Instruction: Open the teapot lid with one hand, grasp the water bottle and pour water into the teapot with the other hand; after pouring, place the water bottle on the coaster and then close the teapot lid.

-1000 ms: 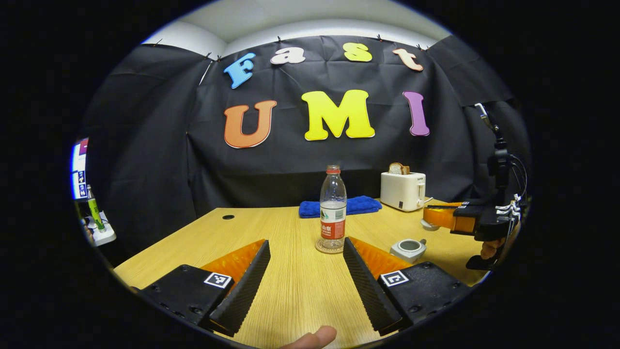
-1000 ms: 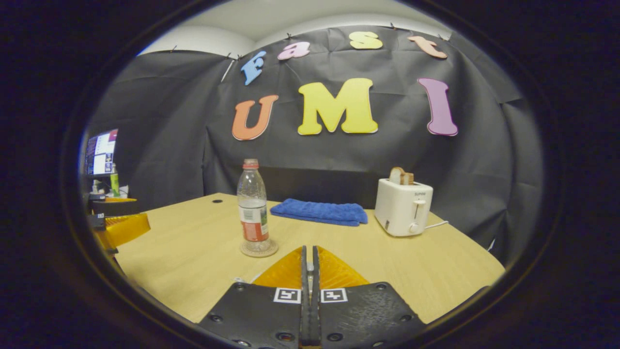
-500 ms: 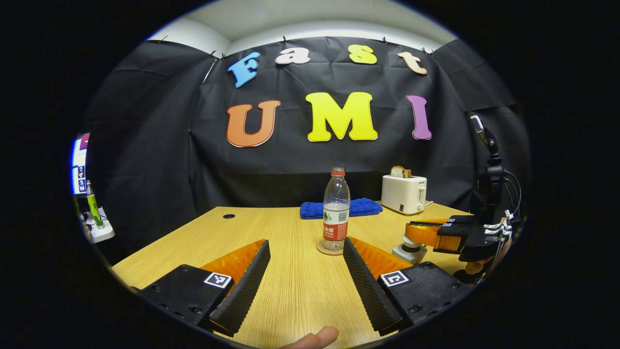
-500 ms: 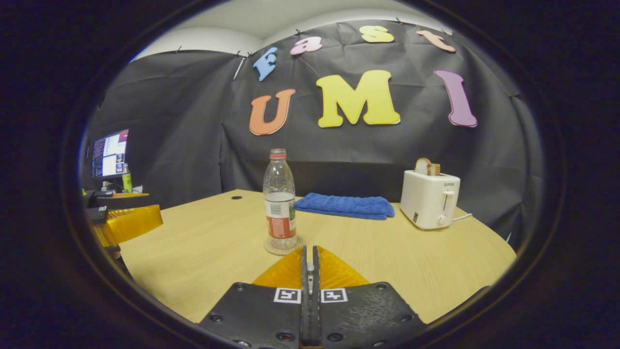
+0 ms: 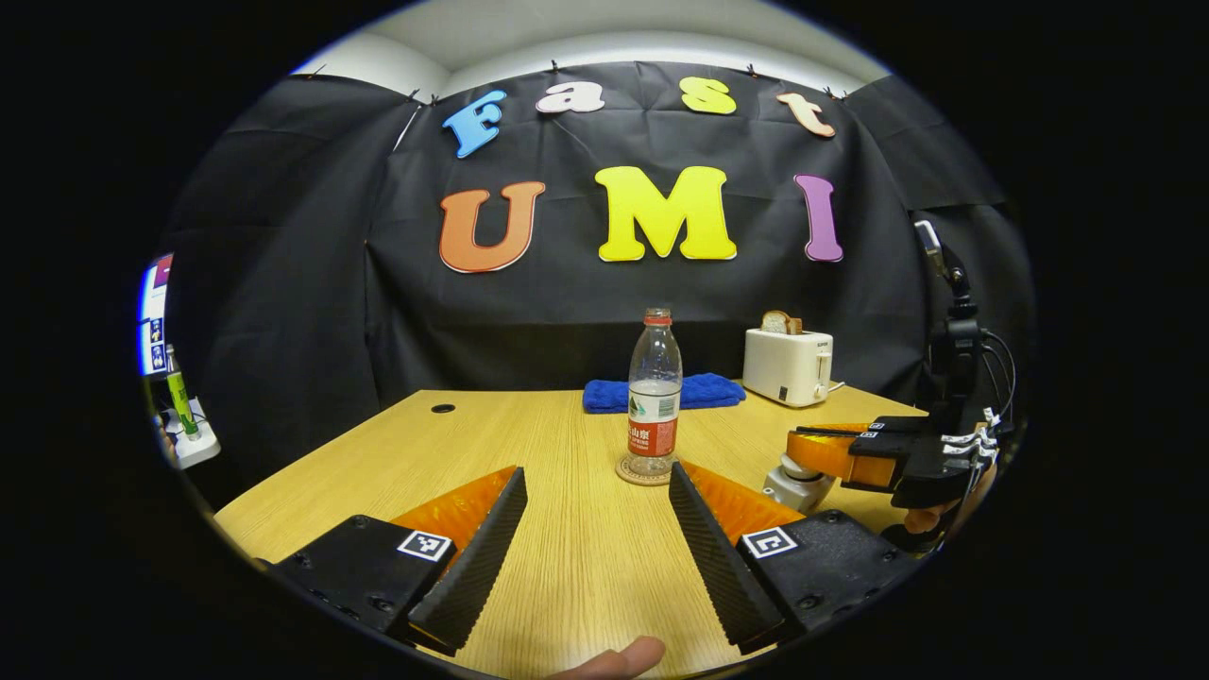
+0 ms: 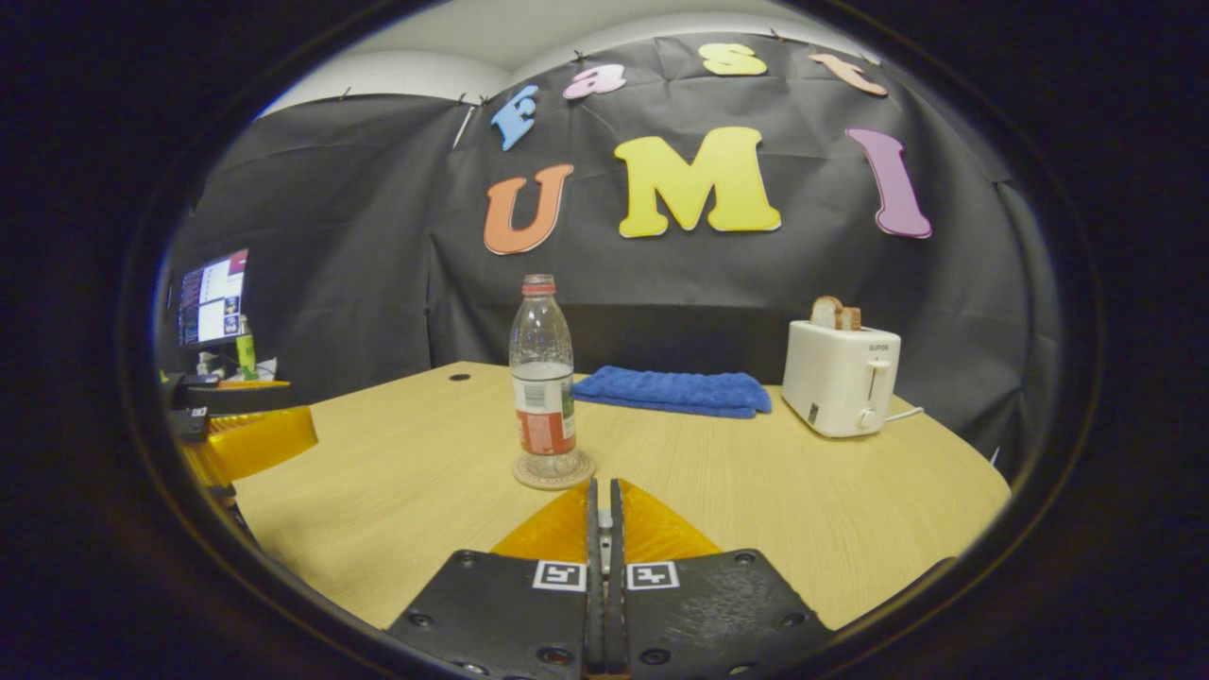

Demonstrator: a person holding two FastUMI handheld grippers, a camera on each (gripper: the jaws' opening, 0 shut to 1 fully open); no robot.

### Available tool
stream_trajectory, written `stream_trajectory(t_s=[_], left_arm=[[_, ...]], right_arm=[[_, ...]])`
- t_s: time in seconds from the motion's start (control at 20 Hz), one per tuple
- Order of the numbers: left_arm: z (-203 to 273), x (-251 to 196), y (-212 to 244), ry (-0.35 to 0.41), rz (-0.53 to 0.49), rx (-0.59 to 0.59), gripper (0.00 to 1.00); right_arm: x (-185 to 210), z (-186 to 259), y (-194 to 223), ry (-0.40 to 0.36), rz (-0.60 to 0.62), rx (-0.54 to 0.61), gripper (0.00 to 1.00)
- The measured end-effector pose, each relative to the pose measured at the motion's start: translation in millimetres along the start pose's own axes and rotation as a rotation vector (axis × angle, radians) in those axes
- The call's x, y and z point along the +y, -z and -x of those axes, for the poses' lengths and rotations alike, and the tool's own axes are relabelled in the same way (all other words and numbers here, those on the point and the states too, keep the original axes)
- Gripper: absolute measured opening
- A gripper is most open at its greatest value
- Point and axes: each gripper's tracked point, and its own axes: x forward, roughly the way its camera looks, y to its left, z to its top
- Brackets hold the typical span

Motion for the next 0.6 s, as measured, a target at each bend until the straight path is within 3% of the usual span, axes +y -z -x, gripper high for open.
stream_trajectory(t_s=[0.35, 0.55, 0.6], left_arm=[[-0.2, -1.7, 2.9, 0.004, 0.000, 0.011, 0.96], [2.3, 1.3, 1.0, -0.003, 0.001, 0.011, 0.96], [3.3, 2.0, -0.4, -0.004, 0.000, 0.010, 0.96]], right_arm=[[5.4, 3.7, -2.5, -0.016, -0.007, -0.008, 0.03], [1.0, 13.8, -13.0, 0.012, 0.002, -0.034, 0.07], [-0.8, 19.5, -18.1, 0.029, 0.003, -0.045, 0.15]])
